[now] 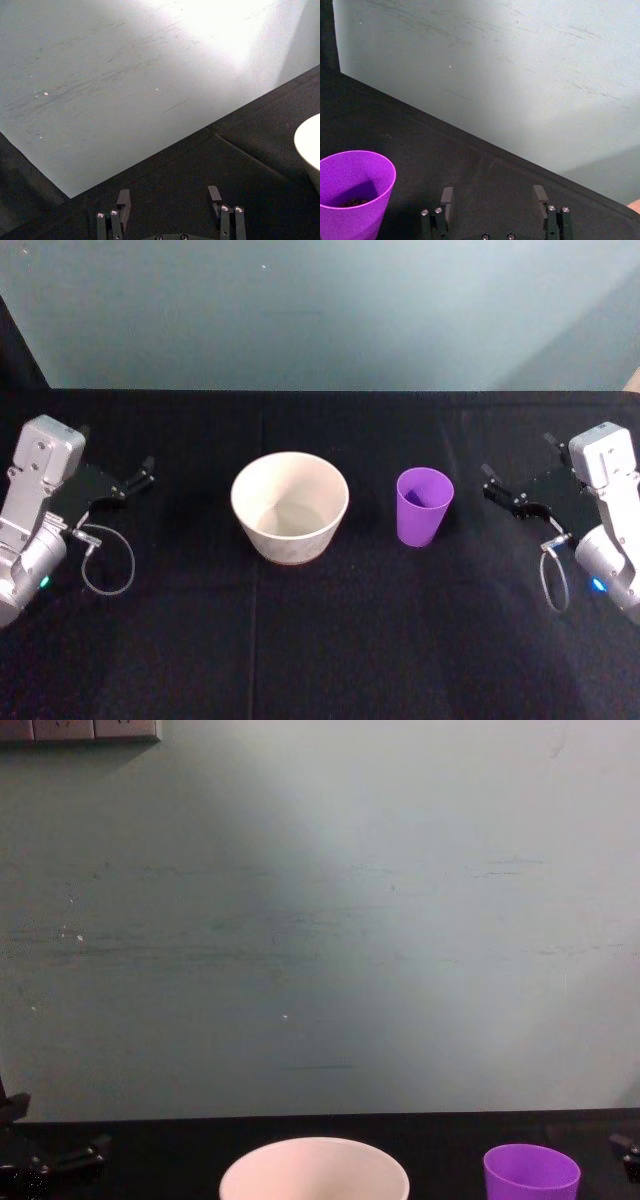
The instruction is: Pick up the cup and pour the mung beans from the cup into the bowl.
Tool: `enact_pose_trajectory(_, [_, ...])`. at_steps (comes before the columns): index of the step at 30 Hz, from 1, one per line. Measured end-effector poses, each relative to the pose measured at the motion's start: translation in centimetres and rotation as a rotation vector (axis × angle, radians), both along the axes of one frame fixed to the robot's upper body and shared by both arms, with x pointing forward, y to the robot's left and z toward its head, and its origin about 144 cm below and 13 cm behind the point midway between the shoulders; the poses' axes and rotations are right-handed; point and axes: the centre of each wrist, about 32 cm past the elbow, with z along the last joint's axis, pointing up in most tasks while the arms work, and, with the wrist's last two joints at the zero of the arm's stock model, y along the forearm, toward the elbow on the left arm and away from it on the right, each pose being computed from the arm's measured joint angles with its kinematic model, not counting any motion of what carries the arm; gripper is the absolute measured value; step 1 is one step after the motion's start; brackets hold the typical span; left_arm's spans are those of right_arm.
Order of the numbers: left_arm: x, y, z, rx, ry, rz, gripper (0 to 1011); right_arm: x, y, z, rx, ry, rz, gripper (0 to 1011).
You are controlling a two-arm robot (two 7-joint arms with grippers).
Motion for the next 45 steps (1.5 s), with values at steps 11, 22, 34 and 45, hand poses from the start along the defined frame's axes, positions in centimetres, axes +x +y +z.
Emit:
enact_pose_trajectory(11, [0.0,0.0,0.0,0.0,0.0,0.0,1000,0.0,0.0,0.0,0.0,0.0,0.0,1002])
enact_pose_trajectory(22, [0.0,0.0,0.0,0.0,0.0,0.0,1000,0.0,0.0,0.0,0.0,0.0,0.0,1002])
enact_pose_trajectory(34, [0.0,0.0,0.0,0.0,0.0,0.0,1000,0.0,0.0,0.0,0.0,0.0,0.0,1002])
enact_pose_trajectory(45, [0.0,0.0,0.0,0.0,0.0,0.0,1000,0.0,0.0,0.0,0.0,0.0,0.0,1002])
